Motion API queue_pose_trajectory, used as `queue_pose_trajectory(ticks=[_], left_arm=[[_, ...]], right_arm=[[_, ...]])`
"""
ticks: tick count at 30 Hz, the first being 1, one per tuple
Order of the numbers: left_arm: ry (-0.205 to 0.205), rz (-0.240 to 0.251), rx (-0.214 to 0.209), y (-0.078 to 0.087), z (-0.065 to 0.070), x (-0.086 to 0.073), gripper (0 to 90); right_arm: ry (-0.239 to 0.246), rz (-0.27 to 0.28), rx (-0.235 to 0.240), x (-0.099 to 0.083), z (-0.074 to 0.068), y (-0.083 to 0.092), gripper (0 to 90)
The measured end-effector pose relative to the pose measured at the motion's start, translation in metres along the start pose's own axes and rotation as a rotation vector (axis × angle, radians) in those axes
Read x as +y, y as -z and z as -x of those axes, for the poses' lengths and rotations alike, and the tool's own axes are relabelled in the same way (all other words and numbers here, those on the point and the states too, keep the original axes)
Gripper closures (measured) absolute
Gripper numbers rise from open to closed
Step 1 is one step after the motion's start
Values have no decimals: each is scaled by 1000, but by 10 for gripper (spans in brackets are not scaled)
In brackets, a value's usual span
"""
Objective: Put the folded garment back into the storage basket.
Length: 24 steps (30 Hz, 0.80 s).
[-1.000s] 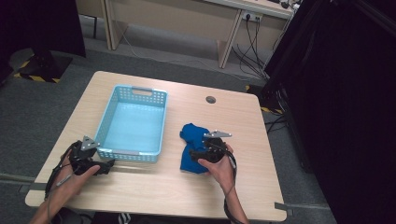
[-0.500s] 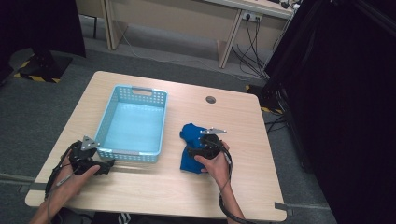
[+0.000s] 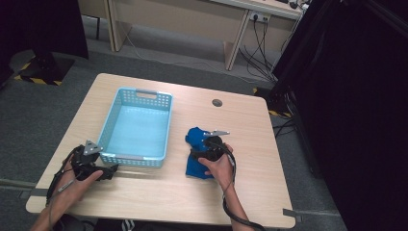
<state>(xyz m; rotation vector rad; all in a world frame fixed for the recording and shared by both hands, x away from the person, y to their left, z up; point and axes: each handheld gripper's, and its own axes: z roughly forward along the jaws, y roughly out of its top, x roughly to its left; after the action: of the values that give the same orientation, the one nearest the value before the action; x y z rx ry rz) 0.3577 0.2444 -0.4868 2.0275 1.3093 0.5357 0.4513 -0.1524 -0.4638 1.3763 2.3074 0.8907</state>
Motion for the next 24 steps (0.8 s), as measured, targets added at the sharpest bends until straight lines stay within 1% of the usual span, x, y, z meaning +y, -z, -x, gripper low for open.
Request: queue_pose_trajectory(ticks=[4, 6, 7, 12, 14, 17, 24], left_arm=[[0, 0, 0, 0, 0, 0, 0], [0, 0, 0, 0, 0, 0, 0], [1, 2, 1, 0, 0, 0, 0], [0, 0, 0, 0, 0, 0, 0], [0, 0, 0, 0, 0, 0, 0], [0, 0, 0, 0, 0, 0, 0], [0, 0, 0, 0, 0, 0, 0]], right_arm=[[14, -18, 4, 0, -2, -6, 184], [26, -13, -16, -1, -3, -8, 230], [33, -11, -15, -1, -4, -7, 281], [33, 0, -17, -2, -5, -2, 522], [32, 9, -24, -3, -4, -1, 592], [25, 25, -33, -3, -3, 3, 644], [12, 85, -34, 3, 0, 17, 665]])
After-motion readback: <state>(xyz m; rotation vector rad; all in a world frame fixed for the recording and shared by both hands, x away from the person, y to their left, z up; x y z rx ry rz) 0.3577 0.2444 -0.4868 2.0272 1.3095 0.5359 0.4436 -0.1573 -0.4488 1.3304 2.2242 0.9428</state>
